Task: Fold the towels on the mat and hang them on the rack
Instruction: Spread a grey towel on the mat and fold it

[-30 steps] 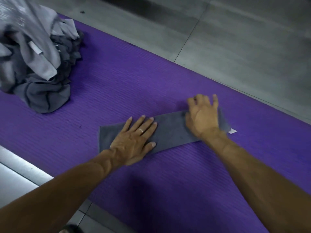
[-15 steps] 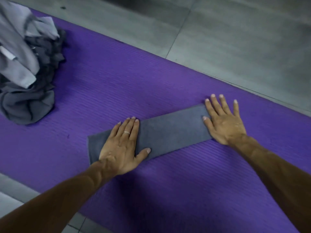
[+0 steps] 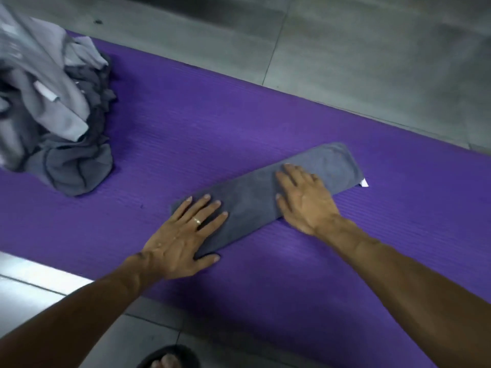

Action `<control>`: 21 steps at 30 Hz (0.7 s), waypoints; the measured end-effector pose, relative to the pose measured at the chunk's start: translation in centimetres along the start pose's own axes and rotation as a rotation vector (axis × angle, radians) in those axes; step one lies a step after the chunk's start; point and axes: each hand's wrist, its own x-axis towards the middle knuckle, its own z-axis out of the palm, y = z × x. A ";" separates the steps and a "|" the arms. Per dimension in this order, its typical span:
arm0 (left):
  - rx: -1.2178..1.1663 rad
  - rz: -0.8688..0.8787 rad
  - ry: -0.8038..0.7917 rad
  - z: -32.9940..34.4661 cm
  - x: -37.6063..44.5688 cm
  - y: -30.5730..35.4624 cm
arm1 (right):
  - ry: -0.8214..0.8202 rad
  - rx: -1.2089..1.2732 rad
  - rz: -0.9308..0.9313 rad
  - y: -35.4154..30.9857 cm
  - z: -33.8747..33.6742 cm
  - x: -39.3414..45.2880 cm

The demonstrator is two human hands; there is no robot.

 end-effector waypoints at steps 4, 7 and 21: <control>-0.056 0.037 0.163 -0.2 -2.2 -1.3 | -0.064 0.191 -0.132 -6.2 -0.5 0.2; -0.112 -0.072 0.158 -2.4 -0.6 -1.0 | -0.128 0.360 -0.177 -9.0 -0.8 0.3; -1.617 -0.489 0.176 -7.3 6.8 -0.1 | 0.015 1.424 0.472 -4.8 -2.6 -0.7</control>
